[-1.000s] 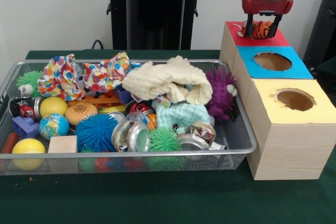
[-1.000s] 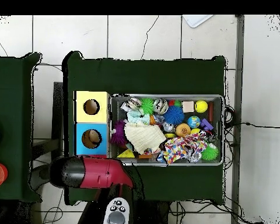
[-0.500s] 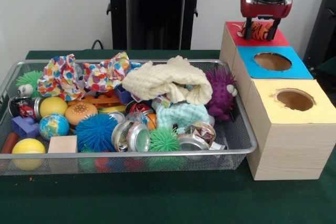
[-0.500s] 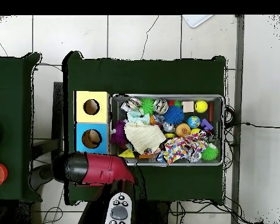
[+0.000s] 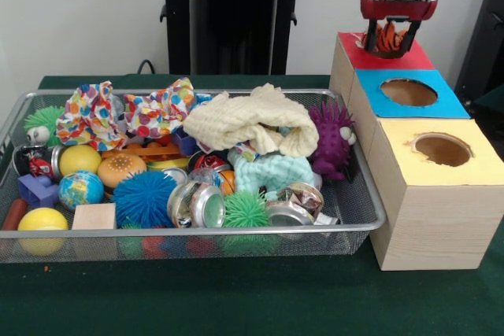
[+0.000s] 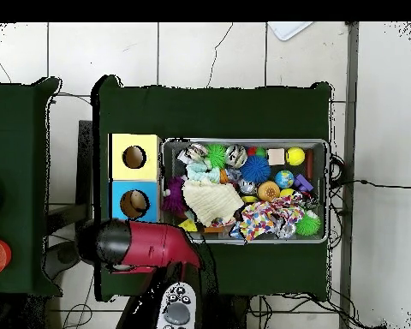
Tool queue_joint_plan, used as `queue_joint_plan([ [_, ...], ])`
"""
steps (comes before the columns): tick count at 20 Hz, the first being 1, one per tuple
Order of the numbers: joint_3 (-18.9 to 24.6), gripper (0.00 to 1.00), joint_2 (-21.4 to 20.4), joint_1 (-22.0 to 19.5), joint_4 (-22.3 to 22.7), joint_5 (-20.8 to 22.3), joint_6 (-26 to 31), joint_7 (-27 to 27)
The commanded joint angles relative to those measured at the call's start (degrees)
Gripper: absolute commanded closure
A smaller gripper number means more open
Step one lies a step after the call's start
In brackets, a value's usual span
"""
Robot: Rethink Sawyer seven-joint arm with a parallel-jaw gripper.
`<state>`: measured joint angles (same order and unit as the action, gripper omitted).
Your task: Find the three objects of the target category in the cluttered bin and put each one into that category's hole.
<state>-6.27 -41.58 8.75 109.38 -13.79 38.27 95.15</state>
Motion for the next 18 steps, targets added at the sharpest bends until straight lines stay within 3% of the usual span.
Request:
queue_joint_plan([
  [1,-1.19,0.00,-7.50,-0.91,2.05,-0.28,14.66,12.44],
  [8,-1.31,0.00,-10.82,-2.19,-0.54,0.32,24.27,11.99],
  [18,-1.21,0.00,-12.01,-2.94,-1.01,0.32,24.70,10.87],
])
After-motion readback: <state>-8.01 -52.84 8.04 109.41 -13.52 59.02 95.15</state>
